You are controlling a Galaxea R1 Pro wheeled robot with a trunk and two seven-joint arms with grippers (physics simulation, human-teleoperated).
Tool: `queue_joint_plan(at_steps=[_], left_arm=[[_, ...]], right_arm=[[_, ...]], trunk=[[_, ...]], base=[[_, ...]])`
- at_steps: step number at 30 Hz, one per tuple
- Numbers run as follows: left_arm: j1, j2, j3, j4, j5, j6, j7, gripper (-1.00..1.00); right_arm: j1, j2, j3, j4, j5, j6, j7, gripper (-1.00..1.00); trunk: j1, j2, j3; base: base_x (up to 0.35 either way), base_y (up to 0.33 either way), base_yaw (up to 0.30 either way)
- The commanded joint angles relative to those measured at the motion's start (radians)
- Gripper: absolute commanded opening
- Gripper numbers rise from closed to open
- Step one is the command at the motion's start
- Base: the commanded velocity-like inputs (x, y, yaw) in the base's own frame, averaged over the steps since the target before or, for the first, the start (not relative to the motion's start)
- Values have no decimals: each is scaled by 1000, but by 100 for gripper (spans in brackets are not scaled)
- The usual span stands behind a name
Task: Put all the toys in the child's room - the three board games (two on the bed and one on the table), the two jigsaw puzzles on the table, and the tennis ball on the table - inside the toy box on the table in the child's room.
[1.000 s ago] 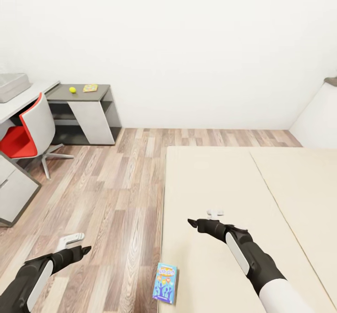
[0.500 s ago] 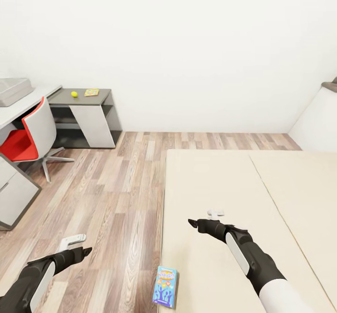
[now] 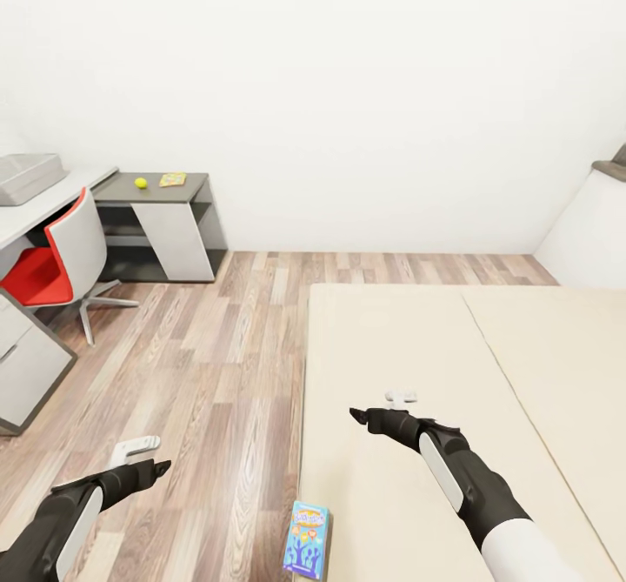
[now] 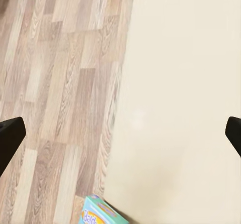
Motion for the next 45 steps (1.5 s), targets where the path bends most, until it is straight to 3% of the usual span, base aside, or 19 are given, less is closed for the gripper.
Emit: queue_joint_plan(at_steps=[1,45], left_arm=[[-1,0,2,-1,5,7,-2,100],[-1,-4,2,-1,5,7,-2,100]], right_arm=[[-1,-1,2,-1,-5,5,-1,100],[-1,-1,2,14,-5,-32,-2,100]], trunk=[[1,-2,0],[1,-2,70]], base=[[0,0,0],[0,0,0]])
